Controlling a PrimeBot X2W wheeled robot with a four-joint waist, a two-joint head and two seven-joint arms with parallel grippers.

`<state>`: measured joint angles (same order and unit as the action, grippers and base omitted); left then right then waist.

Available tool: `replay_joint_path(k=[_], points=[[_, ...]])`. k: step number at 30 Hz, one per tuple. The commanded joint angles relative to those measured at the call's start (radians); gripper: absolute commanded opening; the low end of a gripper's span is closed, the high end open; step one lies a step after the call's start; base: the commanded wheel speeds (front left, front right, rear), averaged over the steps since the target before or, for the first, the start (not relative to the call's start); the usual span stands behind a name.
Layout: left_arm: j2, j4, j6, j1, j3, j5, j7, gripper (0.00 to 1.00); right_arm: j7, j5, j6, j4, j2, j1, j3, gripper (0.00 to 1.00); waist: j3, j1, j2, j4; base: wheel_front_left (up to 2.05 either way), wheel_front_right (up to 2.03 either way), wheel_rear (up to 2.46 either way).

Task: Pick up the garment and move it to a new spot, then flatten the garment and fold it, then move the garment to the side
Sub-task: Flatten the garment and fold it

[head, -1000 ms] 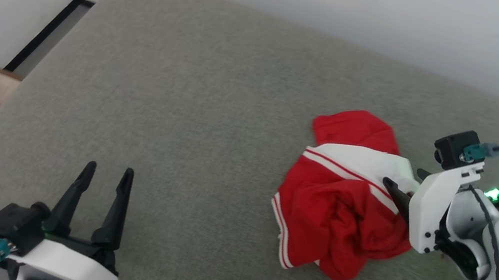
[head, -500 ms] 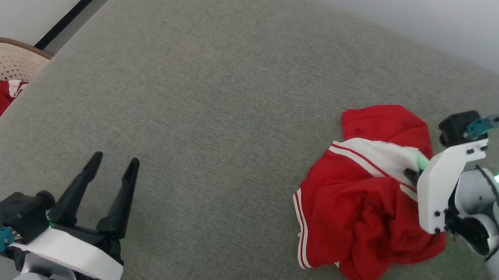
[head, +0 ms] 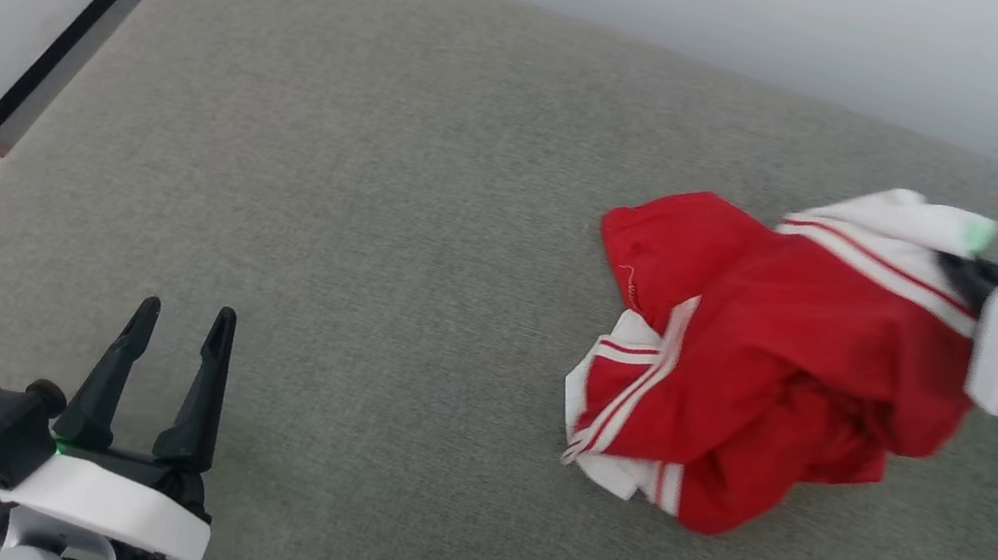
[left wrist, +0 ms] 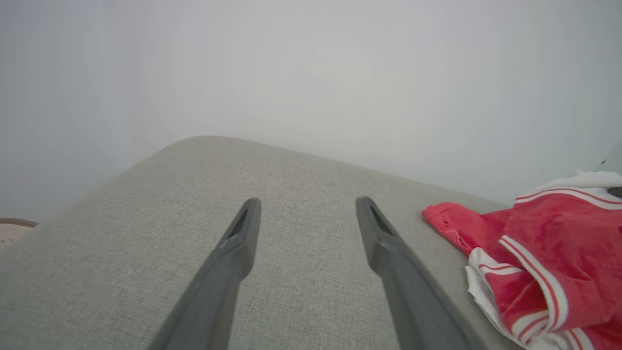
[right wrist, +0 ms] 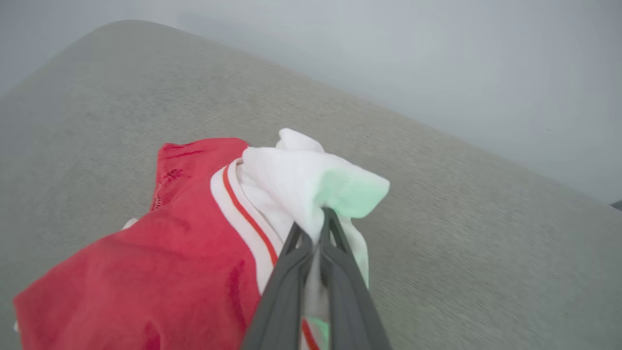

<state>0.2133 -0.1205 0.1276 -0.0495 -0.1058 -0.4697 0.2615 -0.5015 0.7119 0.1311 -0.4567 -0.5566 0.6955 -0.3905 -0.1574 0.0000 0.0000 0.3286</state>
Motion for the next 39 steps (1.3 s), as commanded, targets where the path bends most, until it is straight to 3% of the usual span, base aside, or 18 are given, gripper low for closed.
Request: replay_joint_path(k=[1, 7, 15, 16, 17, 19, 26, 33, 39], points=[[0.002, 0.003, 0.003, 0.014, 0.003, 0.006, 0.005, 1.0, -0.004, -0.005, -0.001, 0.004, -0.011, -0.027, 0.03, 0.0, 0.007, 0.0, 0.0, -0.015, 0.0, 0.0, 0.0], [0.009, 0.004, 0.004, 0.014, 0.004, 0.007, 0.005, 1.0, -0.051, -0.062, -0.001, -0.03, -0.022, -0.158, 0.223, 0.0, 0.014, 0.0, 0.0, -0.038, 0.0, 0.0, 0.0], [0.024, -0.009, 0.003, -0.016, -0.025, -0.006, 0.005, 1.0, -0.068, -0.116, -0.001, -0.128, 0.082, -0.268, 0.372, 0.0, 0.002, 0.0, 0.0, -0.042, 0.0, 0.0, 0.0], [0.027, -0.011, 0.003, -0.021, -0.03, -0.009, 0.005, 1.0, -0.06, -0.125, -0.001, -0.144, 0.093, -0.265, 0.381, 0.04, 0.001, 0.0, 0.0, -0.043, 0.0, 0.0, 0.0], [0.032, -0.013, 0.003, -0.026, -0.035, -0.012, 0.005, 1.0, -0.058, -0.134, -0.001, -0.156, 0.103, -0.26, 0.381, 0.31, 0.001, 0.0, 0.0, -0.045, 0.0, 0.0, 0.0], [0.042, -0.017, 0.003, -0.035, -0.051, -0.017, 0.005, 1.0, -0.05, -0.15, -0.001, -0.168, 0.116, -0.245, 0.375, 1.0, 0.001, 0.0, 0.0, -0.05, 0.0, 0.0, 0.0], [0.095, -0.04, 0.003, -0.063, -0.118, -0.07, 0.005, 1.0, -0.031, -0.172, -0.001, -0.117, 0.134, -0.224, 0.357, 1.0, 0.02, 0.0, 0.0, -0.088, 0.0, 0.0, 0.0], [0.191, -0.07, 0.004, -0.121, -0.239, -0.166, -0.017, 1.0, 0.041, -0.2, -0.001, 0.054, 0.184, -0.273, 0.372, 1.0, 0.048, 0.0, 0.0, -0.16, 0.0, 0.0, 0.0], [0.25, -0.072, 0.003, -0.182, -0.331, -0.276, -0.113, 1.0, 0.173, -0.263, -0.001, 0.213, 0.264, -0.341, 0.399, 1.0, 0.061, 0.0, 0.0, -0.234, 0.0, 0.0, 0.0]])
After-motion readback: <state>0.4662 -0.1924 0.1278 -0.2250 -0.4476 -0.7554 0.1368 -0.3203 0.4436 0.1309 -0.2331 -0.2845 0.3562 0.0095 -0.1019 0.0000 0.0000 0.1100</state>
